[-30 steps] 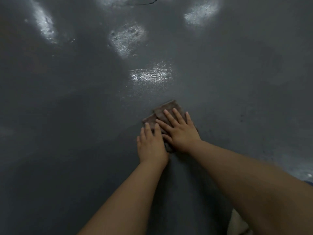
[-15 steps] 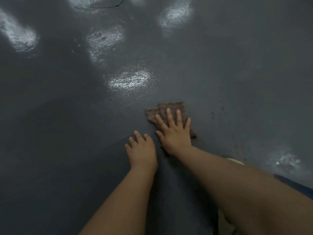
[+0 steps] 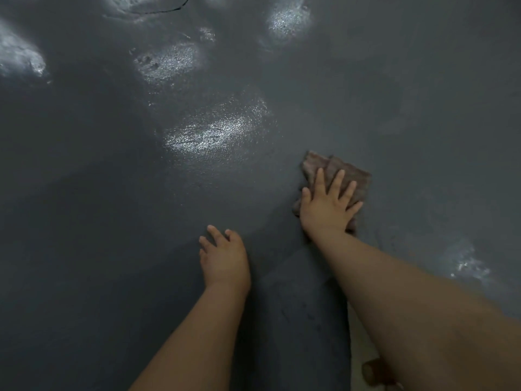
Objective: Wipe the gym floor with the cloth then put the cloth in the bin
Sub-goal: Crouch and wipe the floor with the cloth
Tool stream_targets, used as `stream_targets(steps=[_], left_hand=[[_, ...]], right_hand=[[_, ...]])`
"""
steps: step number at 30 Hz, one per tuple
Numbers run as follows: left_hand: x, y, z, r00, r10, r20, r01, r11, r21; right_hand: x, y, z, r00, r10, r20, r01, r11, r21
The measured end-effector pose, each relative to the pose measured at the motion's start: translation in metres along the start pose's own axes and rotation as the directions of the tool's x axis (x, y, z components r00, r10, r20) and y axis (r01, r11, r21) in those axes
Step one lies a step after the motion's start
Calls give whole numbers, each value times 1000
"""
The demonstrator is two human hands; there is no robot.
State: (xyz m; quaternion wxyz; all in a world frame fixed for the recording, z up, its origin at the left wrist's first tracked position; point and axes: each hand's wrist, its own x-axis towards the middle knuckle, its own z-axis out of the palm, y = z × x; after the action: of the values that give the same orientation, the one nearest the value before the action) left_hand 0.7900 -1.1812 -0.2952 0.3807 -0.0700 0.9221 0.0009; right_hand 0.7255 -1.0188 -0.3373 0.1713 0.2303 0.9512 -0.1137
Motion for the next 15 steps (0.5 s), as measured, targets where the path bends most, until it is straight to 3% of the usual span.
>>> stream_targets(steps=[2,5,9,12,15], left_hand=[[2,1,1,1000,-17,-8,17,1000,6],[0,7,1,997,-74,-32,74,997,5],[1,37,-3,992,-61,-114,51,995,-90],[-1,70,-6,984,85,-156,-104,987,-121],[-1,93,-10,976,181,-120,-193,976,-97]], right_hand=[[-20,-12,11,989,-147,15,148,988,-53],[-33,-9,20,906,-414,85,422,897,-129],[0,12,5,811,-574,114,585,786,-200],[28,30,-11,867,-487,104,498,841,-210],[47,53,-25,976,-215,40,218,971,-94]])
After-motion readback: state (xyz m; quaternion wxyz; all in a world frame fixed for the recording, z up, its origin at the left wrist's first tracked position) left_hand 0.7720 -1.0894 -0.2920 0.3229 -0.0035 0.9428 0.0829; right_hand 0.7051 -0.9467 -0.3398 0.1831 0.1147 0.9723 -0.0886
